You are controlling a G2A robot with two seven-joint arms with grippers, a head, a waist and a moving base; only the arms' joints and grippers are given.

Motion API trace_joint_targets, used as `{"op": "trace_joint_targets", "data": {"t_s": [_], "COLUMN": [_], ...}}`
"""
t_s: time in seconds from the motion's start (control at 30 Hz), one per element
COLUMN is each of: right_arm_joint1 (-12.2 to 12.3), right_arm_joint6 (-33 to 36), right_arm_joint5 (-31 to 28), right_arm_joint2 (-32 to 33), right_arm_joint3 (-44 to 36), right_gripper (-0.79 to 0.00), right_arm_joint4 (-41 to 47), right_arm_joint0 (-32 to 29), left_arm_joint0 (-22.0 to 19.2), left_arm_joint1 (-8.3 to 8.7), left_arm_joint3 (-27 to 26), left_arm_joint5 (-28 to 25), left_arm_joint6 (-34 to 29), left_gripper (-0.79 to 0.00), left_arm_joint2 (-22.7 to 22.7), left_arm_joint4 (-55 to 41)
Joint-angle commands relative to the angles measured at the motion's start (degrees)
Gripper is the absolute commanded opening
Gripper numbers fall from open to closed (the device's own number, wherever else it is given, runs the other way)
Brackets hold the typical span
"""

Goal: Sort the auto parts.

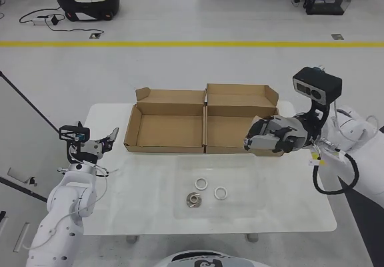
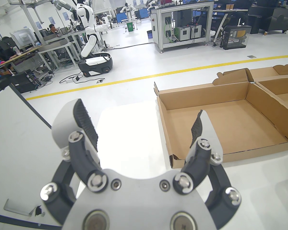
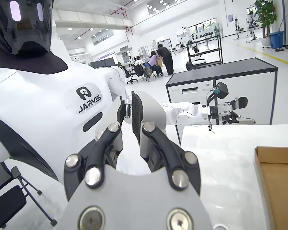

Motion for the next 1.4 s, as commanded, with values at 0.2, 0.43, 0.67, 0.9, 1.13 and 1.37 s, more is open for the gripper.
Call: {"op": "trace_joint_targets", "data": {"t_s": [0.2,0.43,0.67,0.9,1.13,1.37], "right_arm_joint1": [0.0,-1.5,-3.7,-6.4,-7.8,-7.8], "right_arm_joint6": [-0.4,-2.6,0.0,0.0,1.2,4.9], "right_arm_joint5": [0.9,0.0,0.0,0.0,1.2,4.9], "right_arm_joint2": [0.3,0.9,2.6,4.0,4.9,6.2], "right_arm_joint3": [-0.4,-4.1,-6.5,-9.2,-6.7,-5.0], "right_gripper": [-0.785,-0.785,-0.785,-0.785,-0.785,-0.785], "right_arm_joint4": [-1.2,3.4,10.2,14.4,8.9,3.3], "right_arm_joint0": [0.1,-1.9,-2.7,-3.8,-4.1,-4.7], "left_arm_joint0": [0.0,0.0,0.0,0.0,0.0,0.0], "left_arm_joint1": [0.00,0.00,0.00,0.00,0.00,0.00], "left_arm_joint3": [0.0,0.0,0.0,0.0,0.0,0.0], "left_arm_joint5": [0.0,0.0,0.0,0.0,0.0,0.0], "left_arm_joint6": [0.0,0.0,0.0,0.0,0.0,0.0], "left_gripper": [0.000,0.000,0.000,0.000,0.000,0.000], "left_arm_joint2": [0.0,0.0,0.0,0.0,0.0,0.0], "left_arm_joint4": [0.0,0.0,0.0,0.0,0.0,0.0]}}
